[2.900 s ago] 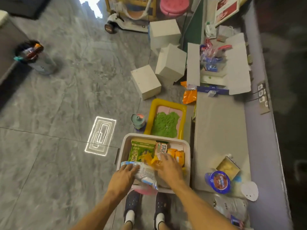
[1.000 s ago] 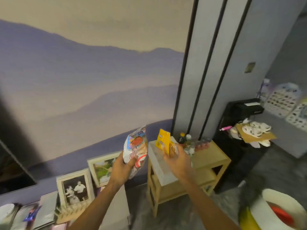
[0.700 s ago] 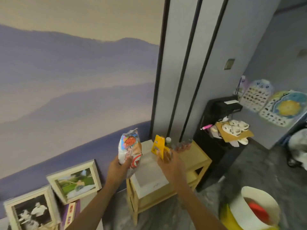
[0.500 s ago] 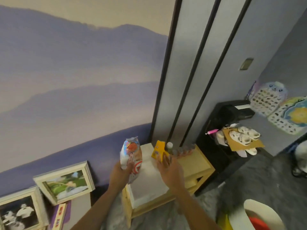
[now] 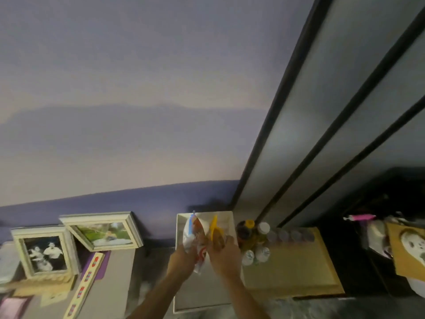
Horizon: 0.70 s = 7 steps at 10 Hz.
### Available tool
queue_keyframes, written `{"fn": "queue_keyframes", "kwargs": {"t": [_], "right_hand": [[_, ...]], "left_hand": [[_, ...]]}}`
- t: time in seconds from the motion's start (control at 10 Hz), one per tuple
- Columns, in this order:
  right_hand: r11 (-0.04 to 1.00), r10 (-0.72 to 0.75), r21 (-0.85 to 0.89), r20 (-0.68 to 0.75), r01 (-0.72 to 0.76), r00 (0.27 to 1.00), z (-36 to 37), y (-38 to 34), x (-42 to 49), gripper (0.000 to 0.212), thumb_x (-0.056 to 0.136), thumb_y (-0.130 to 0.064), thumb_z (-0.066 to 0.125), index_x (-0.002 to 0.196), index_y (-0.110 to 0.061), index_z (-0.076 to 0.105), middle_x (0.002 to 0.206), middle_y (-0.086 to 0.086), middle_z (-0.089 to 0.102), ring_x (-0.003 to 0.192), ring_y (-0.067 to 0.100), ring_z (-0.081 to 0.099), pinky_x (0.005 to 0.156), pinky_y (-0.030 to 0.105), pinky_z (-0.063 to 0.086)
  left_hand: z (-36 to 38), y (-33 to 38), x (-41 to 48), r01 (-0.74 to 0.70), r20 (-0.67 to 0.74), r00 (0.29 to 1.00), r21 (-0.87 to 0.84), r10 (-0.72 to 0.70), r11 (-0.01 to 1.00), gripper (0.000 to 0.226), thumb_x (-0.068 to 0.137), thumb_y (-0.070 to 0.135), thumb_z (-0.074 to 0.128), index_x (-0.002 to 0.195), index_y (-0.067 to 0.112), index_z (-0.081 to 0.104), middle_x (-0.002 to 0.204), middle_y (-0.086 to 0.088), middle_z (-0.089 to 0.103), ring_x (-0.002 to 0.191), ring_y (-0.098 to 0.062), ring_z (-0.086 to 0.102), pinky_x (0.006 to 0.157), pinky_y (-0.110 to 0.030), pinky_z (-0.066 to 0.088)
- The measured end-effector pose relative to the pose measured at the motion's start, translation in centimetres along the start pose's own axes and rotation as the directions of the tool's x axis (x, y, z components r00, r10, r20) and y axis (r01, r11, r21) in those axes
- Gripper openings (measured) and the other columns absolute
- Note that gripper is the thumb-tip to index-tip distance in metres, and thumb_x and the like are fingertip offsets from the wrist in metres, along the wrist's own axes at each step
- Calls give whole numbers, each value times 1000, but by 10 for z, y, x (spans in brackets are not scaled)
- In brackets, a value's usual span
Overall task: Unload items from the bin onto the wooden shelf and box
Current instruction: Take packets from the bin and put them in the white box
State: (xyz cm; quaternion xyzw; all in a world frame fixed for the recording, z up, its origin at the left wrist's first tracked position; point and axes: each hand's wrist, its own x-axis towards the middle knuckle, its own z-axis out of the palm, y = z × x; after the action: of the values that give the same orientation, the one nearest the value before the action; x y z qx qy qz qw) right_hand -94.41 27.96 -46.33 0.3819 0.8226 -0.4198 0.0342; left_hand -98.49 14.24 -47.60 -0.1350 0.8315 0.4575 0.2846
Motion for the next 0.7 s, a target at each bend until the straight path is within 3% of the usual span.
{"fn": "queue_keyframes", "kwargs": {"t": [0.1, 0.2, 0.3, 0.4, 0.5, 0.6, 0.7], "right_hand": [[998, -20, -62, 4, 20, 1000, 18, 2, 17, 51, 102, -69, 45, 114, -22, 63, 104, -1, 72, 99, 24, 70, 75, 31, 43], [1000, -27, -13, 92, 29, 995, 31, 6, 35, 65, 88, -80, 40, 119, -26, 59, 110, -3, 71, 104, 23, 70, 82, 35, 52], [990, -140, 54, 156, 133, 978, 51, 28, 55, 67, 86, -78, 60, 134, -32, 52, 121, -12, 67, 109, 13, 69, 90, 36, 59], [980, -197, 81, 214, 184, 957, 46, 38, 64, 78, 83, -78, 67, 144, -33, 46, 132, -12, 62, 118, 10, 64, 97, 36, 58], [977, -214, 76, 269, 200, 939, 23, 29, 59, 88, 79, -82, 61, 146, -28, 44, 136, -6, 59, 121, 15, 63, 99, 32, 55], [963, -261, 13, 317, 271, 912, 6, 22, 53, 77, 84, -56, 65, 149, -20, 46, 140, 1, 58, 125, 20, 61, 100, 25, 49], [941, -324, 3, 293, 338, 899, -6, 13, 49, 80, 85, -67, 62, 148, -19, 48, 139, 1, 59, 125, 21, 61, 103, 29, 48]], "left_hand": [[18, -13, 12, 95, -56, 994, -30, -96, 995, 40, 107, 56, 47, 126, 24, 63, 103, -6, 73, 88, -22, 70, 78, -33, 58], [33, -27, 33, 123, -46, 991, -41, -125, 992, 69, 96, 72, 45, 140, 20, 57, 111, -7, 76, 93, -24, 73, 85, -40, 60], [41, -27, 34, 128, -8, 992, -11, -128, 992, 70, 93, 60, 50, 149, 19, 46, 117, -6, 71, 101, -26, 73, 90, -42, 61], [45, -27, 26, 114, -49, 992, -1, -114, 993, 55, 105, 43, 57, 151, 17, 43, 113, -3, 68, 96, -22, 68, 89, -39, 57], [44, -20, 20, 78, -47, 996, -50, -80, 996, 46, 107, 36, 59, 146, 16, 43, 106, 6, 60, 88, -11, 61, 80, -28, 48], [38, -14, 9, 7, -81, 997, -148, -19, 989, 65, 87, 71, 67, 130, 24, 53, 110, 6, 69, 92, -12, 70, 77, -20, 54], [25, -13, -3, -24, -118, 993, -90, 13, 996, 50, 91, 64, 69, 131, 38, 54, 118, 9, 69, 109, -17, 71, 84, -25, 55]]}}
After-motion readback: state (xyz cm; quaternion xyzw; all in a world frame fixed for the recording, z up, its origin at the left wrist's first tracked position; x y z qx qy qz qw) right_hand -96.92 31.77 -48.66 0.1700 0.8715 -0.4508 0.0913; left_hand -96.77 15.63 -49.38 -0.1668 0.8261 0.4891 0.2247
